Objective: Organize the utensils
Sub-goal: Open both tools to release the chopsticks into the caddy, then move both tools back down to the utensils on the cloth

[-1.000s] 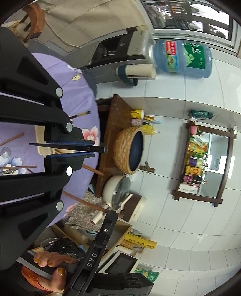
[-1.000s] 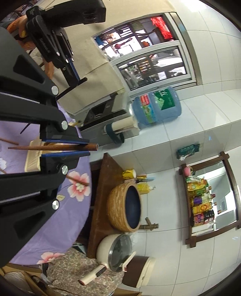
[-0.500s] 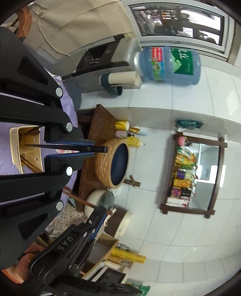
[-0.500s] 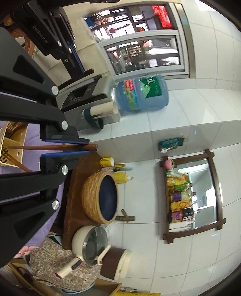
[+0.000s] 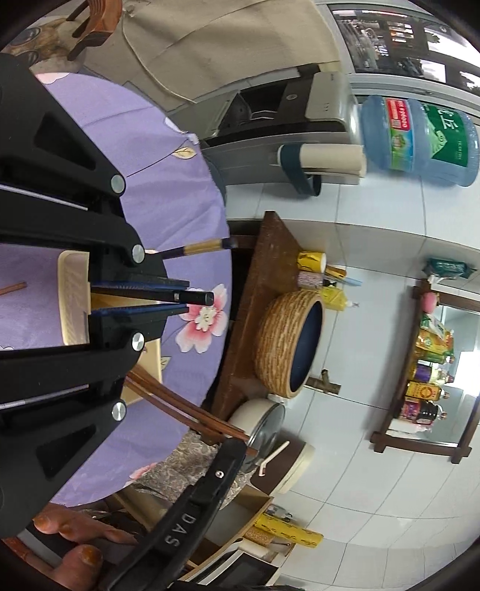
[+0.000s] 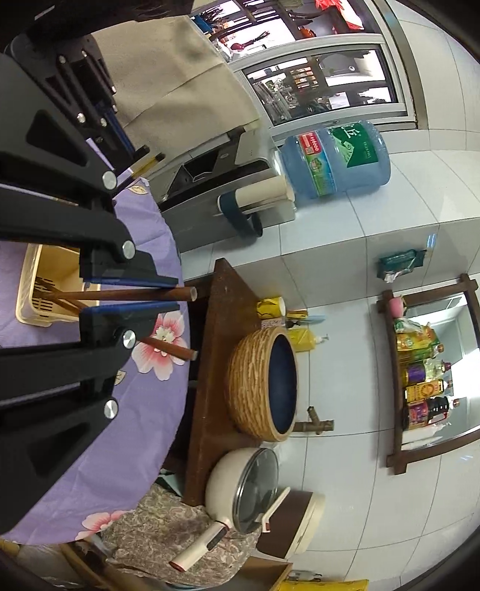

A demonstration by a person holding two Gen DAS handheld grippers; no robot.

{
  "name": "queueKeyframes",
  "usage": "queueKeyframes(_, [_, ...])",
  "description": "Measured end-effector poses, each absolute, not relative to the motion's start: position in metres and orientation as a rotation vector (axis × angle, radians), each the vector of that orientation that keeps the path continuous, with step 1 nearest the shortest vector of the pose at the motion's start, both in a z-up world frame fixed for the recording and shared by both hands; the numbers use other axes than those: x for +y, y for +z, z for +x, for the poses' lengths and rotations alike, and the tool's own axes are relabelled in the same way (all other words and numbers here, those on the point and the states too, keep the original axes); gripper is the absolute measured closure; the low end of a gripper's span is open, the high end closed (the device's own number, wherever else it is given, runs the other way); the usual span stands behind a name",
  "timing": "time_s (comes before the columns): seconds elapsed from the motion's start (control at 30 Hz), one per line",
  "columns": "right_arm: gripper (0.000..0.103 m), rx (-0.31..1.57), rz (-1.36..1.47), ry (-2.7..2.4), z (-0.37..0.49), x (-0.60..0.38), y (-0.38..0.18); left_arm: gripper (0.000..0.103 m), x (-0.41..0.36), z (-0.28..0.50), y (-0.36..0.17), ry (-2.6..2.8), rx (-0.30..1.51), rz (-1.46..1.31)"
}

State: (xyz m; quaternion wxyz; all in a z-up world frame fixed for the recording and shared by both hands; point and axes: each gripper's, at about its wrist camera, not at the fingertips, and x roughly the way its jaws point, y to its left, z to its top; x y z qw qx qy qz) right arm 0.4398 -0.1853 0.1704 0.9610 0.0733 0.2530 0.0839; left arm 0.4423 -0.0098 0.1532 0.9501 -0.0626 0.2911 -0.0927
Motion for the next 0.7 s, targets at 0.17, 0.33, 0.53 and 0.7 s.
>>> queueKeyframes(0.17, [0.095,0.510,0.142,0.158,0.438,-0.188,0.165,0.096,-0.014,0.443,0.140,-0.174,0.603,-0.102])
queueKeyframes(0.33, [0.052,0.446,0.137,0.155,0.425,-0.191,0.171,0.095,-0.014,0.432,0.144,-0.185,0.556,-0.088])
queueKeyframes(0.53, [0.042,0.417,0.128,0.137,0.397,-0.204,0.176,0.028,-0.006,0.388,0.156,-0.191,0.463,-0.078])
queueKeyframes(0.7, [0.037,0.518,0.096,0.160,0.367,-0.211,0.149,0.012,0.020,0.353,0.137,-0.169,0.512,-0.167])
